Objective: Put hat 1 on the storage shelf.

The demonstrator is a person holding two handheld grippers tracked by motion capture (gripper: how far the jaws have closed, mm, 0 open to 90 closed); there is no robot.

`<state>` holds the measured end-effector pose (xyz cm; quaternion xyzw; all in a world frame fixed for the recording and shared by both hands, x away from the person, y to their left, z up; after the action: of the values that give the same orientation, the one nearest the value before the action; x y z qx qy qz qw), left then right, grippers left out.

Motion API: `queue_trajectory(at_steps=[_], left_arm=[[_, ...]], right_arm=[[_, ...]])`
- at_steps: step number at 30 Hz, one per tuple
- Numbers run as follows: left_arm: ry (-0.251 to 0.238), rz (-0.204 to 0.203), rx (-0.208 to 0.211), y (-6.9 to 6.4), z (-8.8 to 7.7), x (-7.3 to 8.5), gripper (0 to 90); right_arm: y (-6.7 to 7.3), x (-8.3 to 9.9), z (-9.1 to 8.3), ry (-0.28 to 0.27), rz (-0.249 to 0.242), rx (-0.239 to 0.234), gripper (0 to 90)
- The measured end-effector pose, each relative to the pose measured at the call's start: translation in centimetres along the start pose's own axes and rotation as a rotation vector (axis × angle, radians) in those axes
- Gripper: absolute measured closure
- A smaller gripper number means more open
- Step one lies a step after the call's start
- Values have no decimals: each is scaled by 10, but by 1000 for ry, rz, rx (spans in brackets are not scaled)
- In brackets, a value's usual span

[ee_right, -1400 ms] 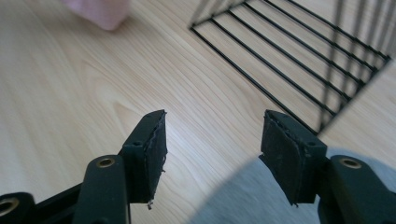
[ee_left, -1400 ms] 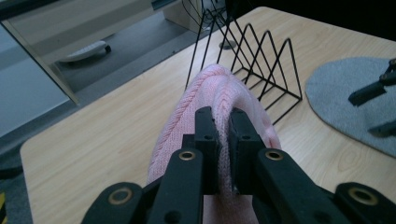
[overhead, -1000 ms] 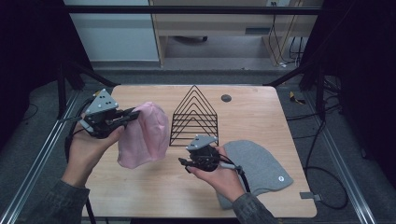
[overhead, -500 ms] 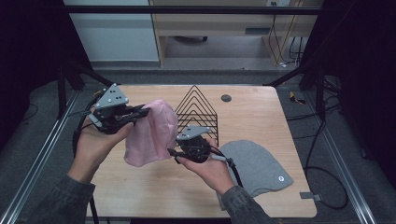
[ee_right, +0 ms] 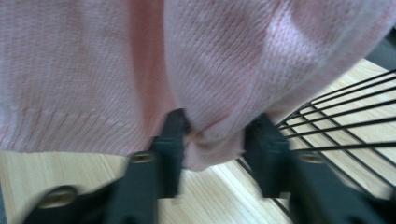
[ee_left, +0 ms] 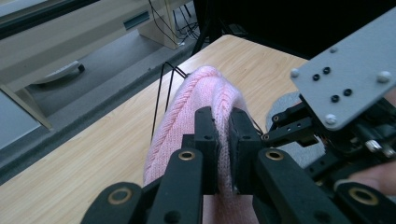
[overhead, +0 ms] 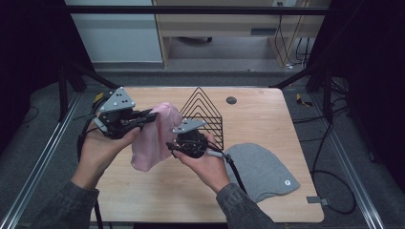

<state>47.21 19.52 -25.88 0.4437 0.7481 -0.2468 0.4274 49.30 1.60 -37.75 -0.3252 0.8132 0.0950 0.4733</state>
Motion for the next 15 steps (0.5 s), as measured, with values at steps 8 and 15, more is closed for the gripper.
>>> queue_trajectory(at_steps=[8, 15], left_arm=[[5, -13, -20, 9, -8, 5, 833], [23, 6, -51, 28, -8, 1, 824]], right_arm=[[-6, -8, 0, -8, -30, -48, 826], [-26, -24, -21, -1, -45, -96, 848]])
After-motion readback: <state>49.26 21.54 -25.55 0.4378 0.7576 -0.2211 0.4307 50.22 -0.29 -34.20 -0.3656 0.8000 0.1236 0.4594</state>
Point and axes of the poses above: each handheld gripper's, and its own axes: z roughly forward along the jaws, x roughly out of its underside, y roughly to its left, the point moved 2 cm from there along z, roughly forward along the jaws, and after that the axes turned 15 degrees about x, right-handed, at the moved point
